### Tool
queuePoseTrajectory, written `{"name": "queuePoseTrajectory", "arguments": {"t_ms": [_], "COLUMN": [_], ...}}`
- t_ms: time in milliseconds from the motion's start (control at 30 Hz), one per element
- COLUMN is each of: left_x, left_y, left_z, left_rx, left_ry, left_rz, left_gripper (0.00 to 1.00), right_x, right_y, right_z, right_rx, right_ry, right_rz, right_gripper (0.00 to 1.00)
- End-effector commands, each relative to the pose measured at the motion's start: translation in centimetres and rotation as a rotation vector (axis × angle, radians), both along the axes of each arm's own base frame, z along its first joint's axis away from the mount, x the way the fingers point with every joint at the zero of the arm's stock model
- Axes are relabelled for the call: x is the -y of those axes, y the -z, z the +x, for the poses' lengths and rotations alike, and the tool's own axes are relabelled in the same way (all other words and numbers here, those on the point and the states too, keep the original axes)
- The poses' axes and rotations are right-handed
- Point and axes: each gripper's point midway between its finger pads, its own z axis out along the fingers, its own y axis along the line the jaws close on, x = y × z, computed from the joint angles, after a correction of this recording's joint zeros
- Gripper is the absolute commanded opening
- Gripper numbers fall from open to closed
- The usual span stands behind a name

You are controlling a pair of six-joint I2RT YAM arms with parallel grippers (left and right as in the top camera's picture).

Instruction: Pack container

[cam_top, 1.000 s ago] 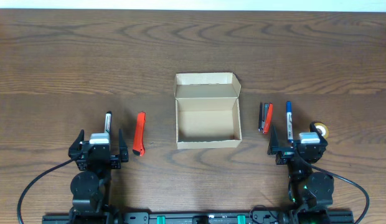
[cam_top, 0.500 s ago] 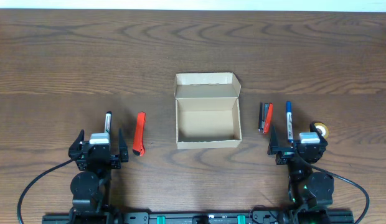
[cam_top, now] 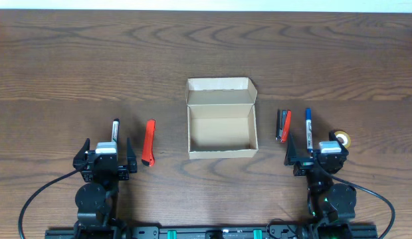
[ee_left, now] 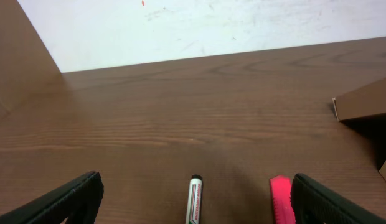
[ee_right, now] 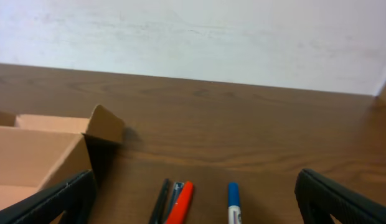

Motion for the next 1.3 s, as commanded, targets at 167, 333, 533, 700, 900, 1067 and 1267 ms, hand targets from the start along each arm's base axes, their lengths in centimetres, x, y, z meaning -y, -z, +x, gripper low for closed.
{"name": "queuePoseTrajectory", "arguments": {"t_ms": [167, 333, 533, 700, 900, 1067, 1267], "left_x": [0.2, 0.2, 0.2, 0.2, 0.2, 0.2, 0.2], "left_y": [1.3, 1.3, 1.3, 1.3, 1.3, 1.3, 1.3], "left_z": [0.0, 0.0, 0.0, 0.0, 0.0, 0.0, 0.0], "left_rx": [-0.023, -0.022, -0.022, -0.023, -0.023, -0.023, -0.022], "left_ry": [0.012, 0.012, 0.012, 0.012, 0.012, 0.012, 0.012], "left_rz": [0.017, 0.017, 0.017, 0.017, 0.017, 0.017, 0.017], "left_gripper": [0.95, 0.95, 0.95, 0.95, 0.95, 0.96, 0.96], "right_x": [-1.5, -2.2, -3.7, -4.9, -5.7, -4.2, -1.9], "right_y": [0.2, -1.7, -4.9, -5.7, -3.6, -0.1, 2.9], "right_z": [-0.1, -0.1, 1.9, 3.9, 5.0, 5.7, 6.4], "right_rx": [-0.036, -0.134, -0.382, -0.677, -0.988, -1.109, -1.183], "right_ry": [-0.048, -0.065, -0.109, -0.127, -0.141, -0.029, 0.133], "right_rz": [0.343, 0.394, 0.319, 0.284, 0.248, 0.21, 0.158], "right_gripper": [0.99, 0.99, 0.99, 0.99, 0.99, 0.99, 0.99]}}
